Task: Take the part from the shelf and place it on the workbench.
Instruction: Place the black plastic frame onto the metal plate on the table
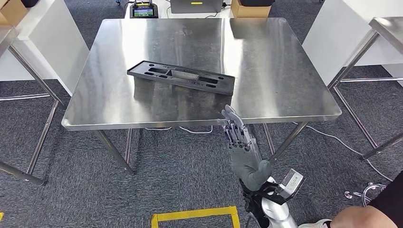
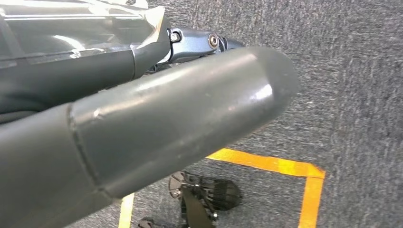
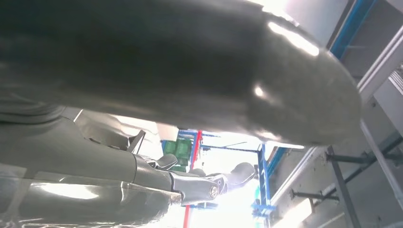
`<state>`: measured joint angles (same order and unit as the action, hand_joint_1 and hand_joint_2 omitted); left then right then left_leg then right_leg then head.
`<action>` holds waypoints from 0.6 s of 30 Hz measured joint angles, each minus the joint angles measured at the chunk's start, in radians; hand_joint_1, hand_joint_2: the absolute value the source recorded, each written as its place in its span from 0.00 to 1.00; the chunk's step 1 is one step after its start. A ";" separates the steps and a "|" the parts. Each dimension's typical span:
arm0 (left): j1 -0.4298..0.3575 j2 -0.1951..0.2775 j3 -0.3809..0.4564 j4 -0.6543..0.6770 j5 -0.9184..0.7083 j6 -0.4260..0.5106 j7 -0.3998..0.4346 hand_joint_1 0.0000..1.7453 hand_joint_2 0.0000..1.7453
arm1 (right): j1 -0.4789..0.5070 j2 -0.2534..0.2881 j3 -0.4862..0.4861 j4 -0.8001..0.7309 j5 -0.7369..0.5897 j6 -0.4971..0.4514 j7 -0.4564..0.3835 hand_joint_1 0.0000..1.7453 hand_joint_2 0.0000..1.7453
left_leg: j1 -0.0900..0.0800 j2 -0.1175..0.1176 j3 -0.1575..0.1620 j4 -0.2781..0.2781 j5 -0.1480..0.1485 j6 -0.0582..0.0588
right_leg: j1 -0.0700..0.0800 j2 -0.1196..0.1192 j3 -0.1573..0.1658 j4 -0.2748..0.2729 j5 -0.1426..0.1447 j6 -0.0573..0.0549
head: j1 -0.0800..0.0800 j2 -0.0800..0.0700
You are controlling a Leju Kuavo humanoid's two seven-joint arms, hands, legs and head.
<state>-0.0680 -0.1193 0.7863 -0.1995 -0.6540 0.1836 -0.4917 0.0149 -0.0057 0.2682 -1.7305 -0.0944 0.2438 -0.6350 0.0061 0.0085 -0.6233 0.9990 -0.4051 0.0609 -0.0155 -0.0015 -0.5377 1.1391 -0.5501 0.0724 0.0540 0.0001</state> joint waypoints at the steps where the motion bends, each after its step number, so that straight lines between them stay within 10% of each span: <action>1: 0.000 0.000 0.000 0.000 0.000 0.000 0.000 0.00 0.00 | 0.000 0.000 -0.004 0.000 0.000 0.000 -0.002 0.00 0.00 | -0.002 0.000 -0.007 0.002 0.008 -0.005 | 0.003 0.000 0.053 -0.081 0.007 -0.003 | 0.000 0.000; 3: 0.000 0.000 0.001 0.000 -0.001 0.001 0.000 0.00 0.00 | 0.001 0.000 -0.011 0.001 -0.002 -0.001 -0.005 0.00 0.00 | -0.005 0.000 -0.015 0.002 0.026 -0.015 | 0.011 0.002 0.105 -0.175 0.007 -0.018 | -0.001 0.000; 6: 0.002 0.001 0.003 0.000 -0.001 0.003 0.001 0.00 0.00 | 0.004 0.001 -0.019 0.003 -0.005 -0.006 -0.006 0.00 0.00 | -0.002 -0.002 -0.026 0.009 0.028 -0.032 | 0.003 0.002 0.086 -0.182 0.024 -0.046 | -0.004 0.000; 10: 0.004 0.002 0.004 0.000 -0.005 0.005 0.003 0.00 0.00 | 0.006 0.009 -0.036 0.013 -0.024 -0.014 -0.003 0.00 0.00 | 0.007 -0.007 -0.078 0.200 -0.151 -0.052 | -0.004 -0.005 0.047 -0.182 0.066 -0.082 | -0.006 0.000; 13: 0.004 0.002 0.004 0.000 -0.007 0.005 0.003 0.00 0.00 | 0.010 0.012 -0.047 0.021 -0.033 -0.014 -0.001 0.00 0.00 | 0.014 -0.007 -0.061 0.288 -0.152 -0.061 | -0.003 -0.006 0.009 -0.172 0.092 -0.075 | -0.006 0.000; 15: 0.003 0.002 0.004 0.000 -0.008 0.005 0.004 0.00 0.00 | 0.013 0.013 -0.055 0.025 -0.036 -0.015 -0.001 0.00 0.00 | 0.020 -0.008 0.024 0.184 -0.104 -0.062 | -0.005 -0.006 -0.017 -0.157 0.102 -0.066 | -0.006 0.000; 18: 0.001 0.003 0.003 0.000 -0.013 0.005 0.004 0.00 0.00 | 0.016 0.016 -0.068 0.026 -0.039 -0.017 0.000 0.00 0.00 | 0.017 -0.015 0.125 0.022 -0.111 -0.057 | -0.002 -0.007 -0.043 -0.142 0.117 -0.046 | -0.005 0.000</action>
<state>-0.0666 -0.1164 0.7896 -0.1994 -0.6674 0.1882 -0.4879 0.0312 0.0099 0.2006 -1.7046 -0.1331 0.2267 -0.6351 0.0227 -0.0068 -0.4985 1.0205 -0.5163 0.0043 -0.0172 -0.0085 -0.5811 0.9975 -0.4336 0.0269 0.0486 0.0004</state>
